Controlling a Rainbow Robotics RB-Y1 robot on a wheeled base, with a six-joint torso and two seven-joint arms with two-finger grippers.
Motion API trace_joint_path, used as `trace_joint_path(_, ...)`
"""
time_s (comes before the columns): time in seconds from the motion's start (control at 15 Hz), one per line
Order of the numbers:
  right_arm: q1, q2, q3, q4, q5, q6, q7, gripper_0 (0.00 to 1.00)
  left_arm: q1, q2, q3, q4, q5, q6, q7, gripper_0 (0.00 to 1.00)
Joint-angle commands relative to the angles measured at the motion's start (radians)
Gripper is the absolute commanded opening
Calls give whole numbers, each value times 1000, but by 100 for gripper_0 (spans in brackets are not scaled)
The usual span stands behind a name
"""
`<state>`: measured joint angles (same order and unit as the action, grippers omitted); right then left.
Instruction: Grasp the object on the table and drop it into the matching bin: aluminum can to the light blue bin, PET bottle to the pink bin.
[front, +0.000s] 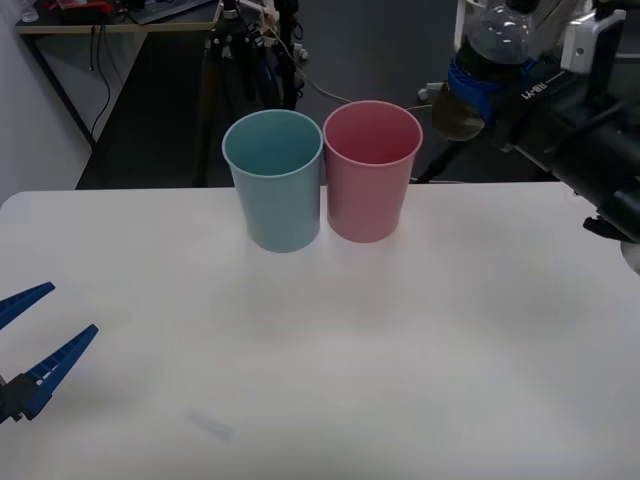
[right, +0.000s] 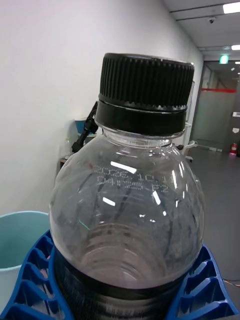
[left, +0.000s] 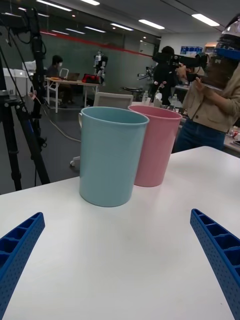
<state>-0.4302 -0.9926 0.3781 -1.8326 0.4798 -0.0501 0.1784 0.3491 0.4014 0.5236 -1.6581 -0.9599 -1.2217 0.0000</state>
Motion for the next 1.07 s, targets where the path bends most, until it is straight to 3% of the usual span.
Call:
trace_joint_path(0.07,-139,29,105,102,-15,15,-8,0,0,0,0,0,0,0,0,100)
trace_joint_path(0.27,-242,95,165,222,-17,18,-4,0,0,0,0,0,0,0,0,100)
trace_joint_path(0.67,-354,241,193,438,29,22,12,0,0,0,0,0,0,0,0,100)
trace_joint_path(1.07,-377,335,197,510,77,36,21,0,0,0,0,0,0,0,0,100)
